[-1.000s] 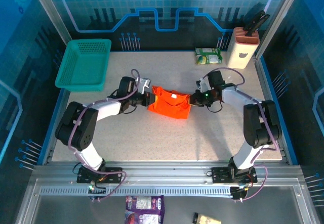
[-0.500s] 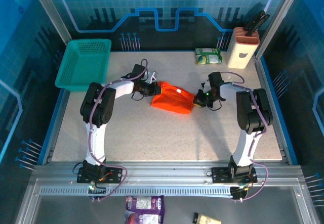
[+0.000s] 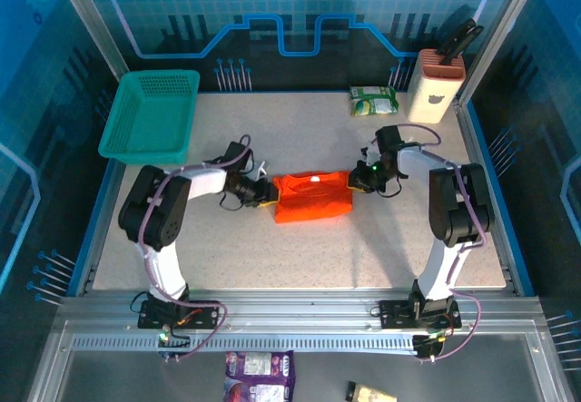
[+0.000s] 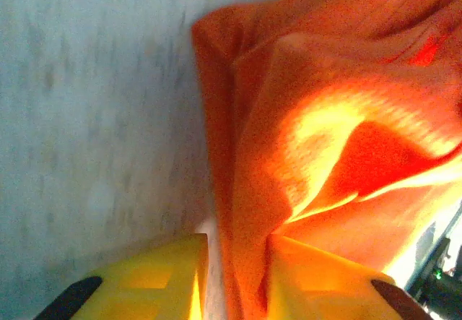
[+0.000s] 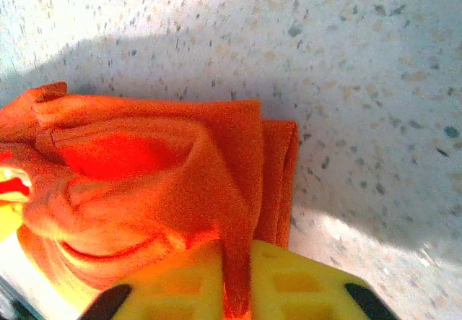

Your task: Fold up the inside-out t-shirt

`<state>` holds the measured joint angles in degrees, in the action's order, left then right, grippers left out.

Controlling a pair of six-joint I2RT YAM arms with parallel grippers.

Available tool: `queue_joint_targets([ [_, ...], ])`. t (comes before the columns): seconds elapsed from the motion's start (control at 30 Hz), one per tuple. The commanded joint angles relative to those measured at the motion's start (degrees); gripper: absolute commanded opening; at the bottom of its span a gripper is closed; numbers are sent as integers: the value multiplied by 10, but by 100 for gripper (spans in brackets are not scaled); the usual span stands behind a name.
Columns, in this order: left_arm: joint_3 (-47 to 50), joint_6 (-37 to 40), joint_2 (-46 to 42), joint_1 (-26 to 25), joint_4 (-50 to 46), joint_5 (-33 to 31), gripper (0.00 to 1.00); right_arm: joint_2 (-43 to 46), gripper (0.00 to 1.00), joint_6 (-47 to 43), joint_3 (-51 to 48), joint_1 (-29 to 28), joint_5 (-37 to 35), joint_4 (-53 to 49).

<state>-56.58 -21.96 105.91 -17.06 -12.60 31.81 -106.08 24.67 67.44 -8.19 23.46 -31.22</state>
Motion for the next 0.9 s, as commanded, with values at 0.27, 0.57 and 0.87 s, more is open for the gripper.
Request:
queue_joint_targets([
  [0.27, -39, -7, -139, -8, -77, -63, 37, 150, 33, -35, 70, -44, -124, -193],
  [0.57, -118, 13, -59, -62, -89, -27, 17, 159, 16, 113, -13, -119, 67, -31],
  [0.87, -204, 61, 78, -46, -111, -77, 11, 61, 17, 144, -107, -104, 81, 90],
])
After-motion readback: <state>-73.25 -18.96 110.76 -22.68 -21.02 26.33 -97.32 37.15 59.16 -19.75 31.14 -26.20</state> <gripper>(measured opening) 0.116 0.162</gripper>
